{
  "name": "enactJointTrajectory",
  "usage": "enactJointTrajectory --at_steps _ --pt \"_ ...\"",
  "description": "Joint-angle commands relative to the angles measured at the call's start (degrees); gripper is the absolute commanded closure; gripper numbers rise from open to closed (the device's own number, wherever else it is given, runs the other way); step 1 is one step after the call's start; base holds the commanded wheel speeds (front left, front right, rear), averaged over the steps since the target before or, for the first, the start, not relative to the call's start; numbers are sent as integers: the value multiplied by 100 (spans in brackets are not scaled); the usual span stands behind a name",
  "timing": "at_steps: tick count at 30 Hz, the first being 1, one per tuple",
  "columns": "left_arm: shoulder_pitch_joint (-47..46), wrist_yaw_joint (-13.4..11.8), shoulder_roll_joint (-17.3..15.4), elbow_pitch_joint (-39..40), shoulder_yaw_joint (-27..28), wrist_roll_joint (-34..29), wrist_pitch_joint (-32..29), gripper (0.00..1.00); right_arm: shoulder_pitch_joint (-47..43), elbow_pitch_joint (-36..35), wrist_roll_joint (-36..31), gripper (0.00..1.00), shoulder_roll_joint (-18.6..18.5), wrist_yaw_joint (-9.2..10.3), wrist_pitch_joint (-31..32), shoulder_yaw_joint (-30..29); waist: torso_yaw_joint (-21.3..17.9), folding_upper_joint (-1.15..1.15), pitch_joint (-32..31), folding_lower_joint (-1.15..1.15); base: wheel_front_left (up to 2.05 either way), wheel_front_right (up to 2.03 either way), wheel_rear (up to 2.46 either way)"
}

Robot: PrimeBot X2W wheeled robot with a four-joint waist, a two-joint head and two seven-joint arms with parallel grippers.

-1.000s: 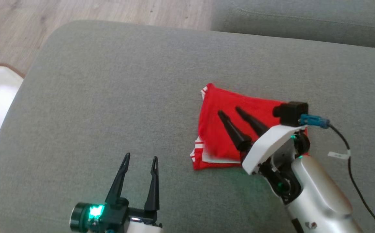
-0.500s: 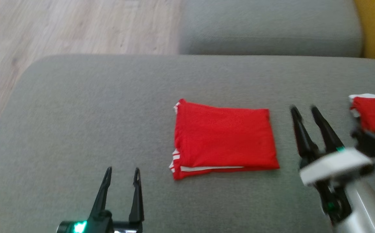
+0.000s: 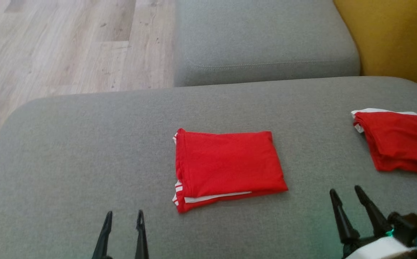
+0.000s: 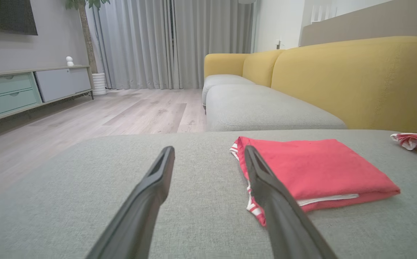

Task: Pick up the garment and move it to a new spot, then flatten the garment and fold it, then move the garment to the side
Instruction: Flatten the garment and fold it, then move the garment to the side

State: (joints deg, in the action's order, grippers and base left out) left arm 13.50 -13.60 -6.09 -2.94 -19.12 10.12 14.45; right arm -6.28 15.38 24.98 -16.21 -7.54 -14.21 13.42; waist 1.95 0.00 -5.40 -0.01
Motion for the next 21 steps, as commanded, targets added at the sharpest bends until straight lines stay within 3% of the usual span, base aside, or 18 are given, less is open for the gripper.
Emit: enactJointTrajectory --at_steps 1,21 --pt "-156 -8 72 154 255 18 55 0 117 -226 -141 0 -31 5 -74 23 -41 0 -39 1 0 0 0" --pt "-19 165 164 61 498 -120 55 0 -209 -458 -498 0 239 5 -78 -253 -61 0 -72 1 0 0 0"
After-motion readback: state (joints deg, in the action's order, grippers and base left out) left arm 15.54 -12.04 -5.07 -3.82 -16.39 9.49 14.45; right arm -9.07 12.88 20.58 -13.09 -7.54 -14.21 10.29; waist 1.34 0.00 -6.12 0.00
